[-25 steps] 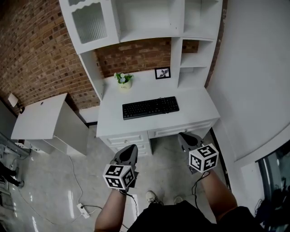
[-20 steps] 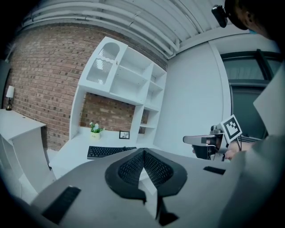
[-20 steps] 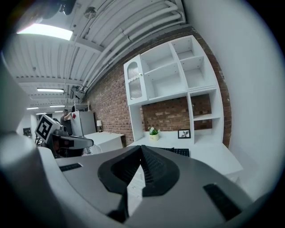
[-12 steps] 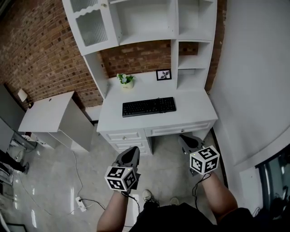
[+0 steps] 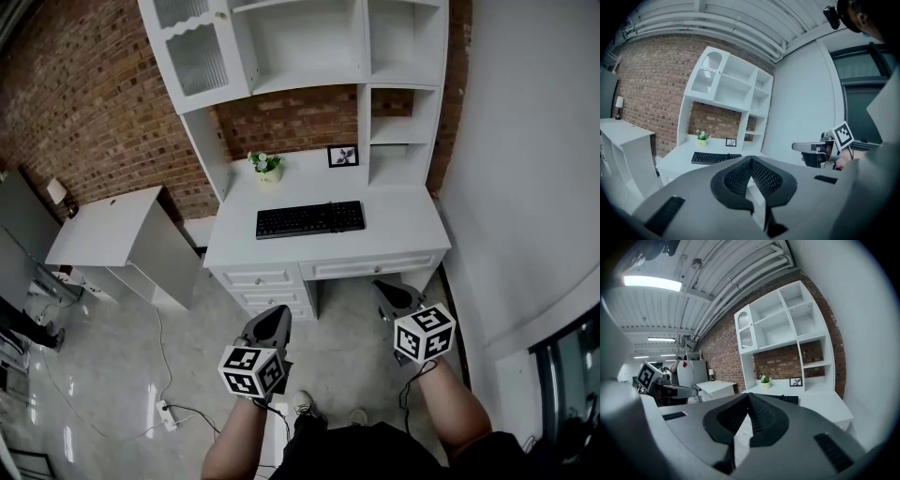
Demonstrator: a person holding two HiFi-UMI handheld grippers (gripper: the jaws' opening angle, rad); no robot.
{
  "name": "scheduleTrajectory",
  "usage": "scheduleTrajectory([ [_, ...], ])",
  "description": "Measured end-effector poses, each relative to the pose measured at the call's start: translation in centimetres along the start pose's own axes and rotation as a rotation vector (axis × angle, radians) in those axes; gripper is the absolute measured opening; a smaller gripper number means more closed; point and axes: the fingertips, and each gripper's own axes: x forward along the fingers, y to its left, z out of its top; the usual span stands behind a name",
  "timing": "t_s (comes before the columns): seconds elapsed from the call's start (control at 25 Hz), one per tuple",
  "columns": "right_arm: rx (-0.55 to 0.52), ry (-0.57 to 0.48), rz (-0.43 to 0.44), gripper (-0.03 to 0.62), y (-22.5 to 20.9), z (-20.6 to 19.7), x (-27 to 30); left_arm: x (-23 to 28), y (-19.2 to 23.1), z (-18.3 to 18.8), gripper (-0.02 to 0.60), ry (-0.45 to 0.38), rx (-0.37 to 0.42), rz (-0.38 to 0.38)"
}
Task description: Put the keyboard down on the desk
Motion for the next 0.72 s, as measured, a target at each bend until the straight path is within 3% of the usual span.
scheduleTrajectory([
  [0.72,-0.005,-0.004,0.014,0.017,0.3,-0.3,-1.4,-1.0,-1.5,-0.2,0.018,-0.008,0.009,0.008],
])
